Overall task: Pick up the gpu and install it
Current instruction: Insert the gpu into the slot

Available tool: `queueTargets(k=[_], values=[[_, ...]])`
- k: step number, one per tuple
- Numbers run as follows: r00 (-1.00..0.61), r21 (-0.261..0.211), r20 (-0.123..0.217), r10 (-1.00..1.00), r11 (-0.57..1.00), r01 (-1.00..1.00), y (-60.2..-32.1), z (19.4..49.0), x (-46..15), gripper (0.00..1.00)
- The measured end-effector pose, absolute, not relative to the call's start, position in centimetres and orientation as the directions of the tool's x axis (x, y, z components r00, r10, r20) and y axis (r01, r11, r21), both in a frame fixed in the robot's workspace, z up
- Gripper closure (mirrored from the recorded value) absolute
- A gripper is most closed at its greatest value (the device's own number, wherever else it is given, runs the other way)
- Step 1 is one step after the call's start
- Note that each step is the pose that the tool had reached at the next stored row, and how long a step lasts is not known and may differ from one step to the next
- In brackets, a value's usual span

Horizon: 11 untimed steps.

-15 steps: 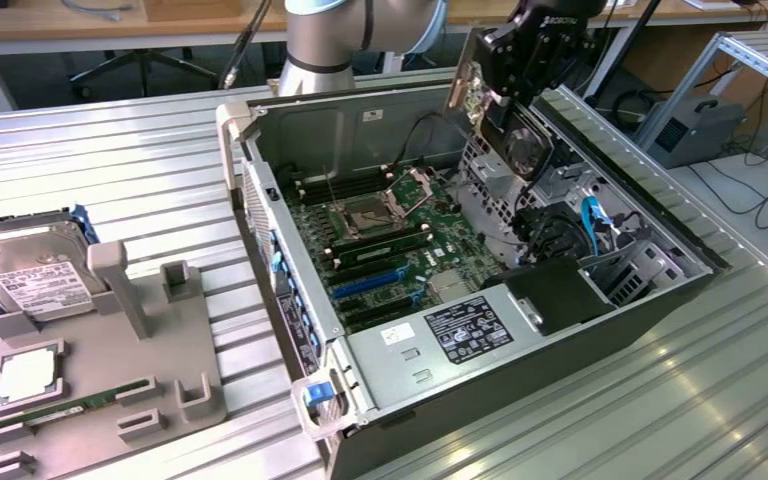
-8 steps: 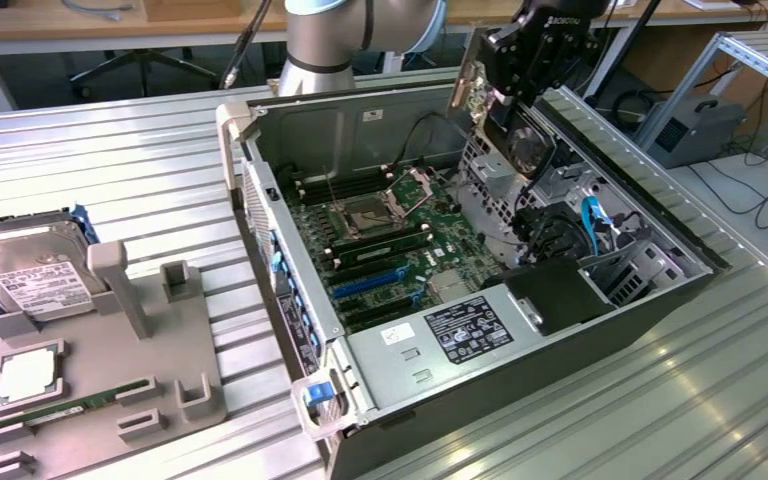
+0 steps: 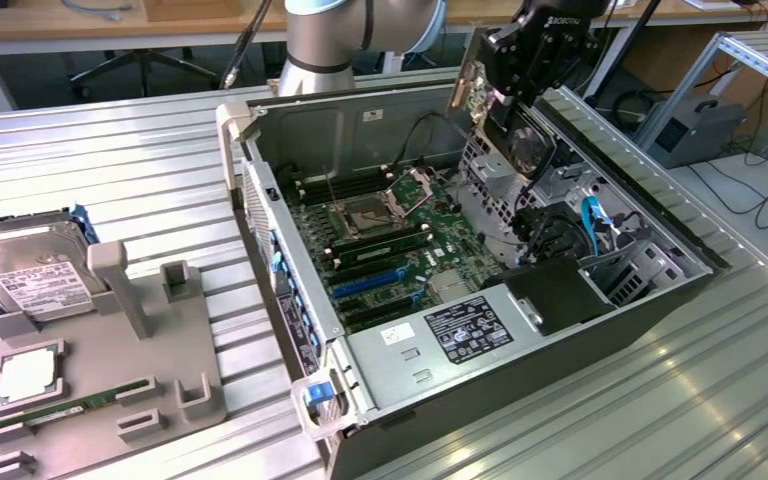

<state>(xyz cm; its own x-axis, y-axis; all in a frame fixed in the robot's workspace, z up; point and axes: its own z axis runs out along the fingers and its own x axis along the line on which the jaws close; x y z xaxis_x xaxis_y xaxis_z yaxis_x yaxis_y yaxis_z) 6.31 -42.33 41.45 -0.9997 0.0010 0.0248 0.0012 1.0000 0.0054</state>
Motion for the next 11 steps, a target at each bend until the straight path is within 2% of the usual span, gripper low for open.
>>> queueTargets(k=[5,11], values=[[-0.999,0.005,0.025,-0.042,0.999,-0.042,-42.34,41.45,6.31,0.73],[-0.976,0.005,0.025,-0.218,0.976,-0.218,-42.33,41.45,6.31,0.73]])
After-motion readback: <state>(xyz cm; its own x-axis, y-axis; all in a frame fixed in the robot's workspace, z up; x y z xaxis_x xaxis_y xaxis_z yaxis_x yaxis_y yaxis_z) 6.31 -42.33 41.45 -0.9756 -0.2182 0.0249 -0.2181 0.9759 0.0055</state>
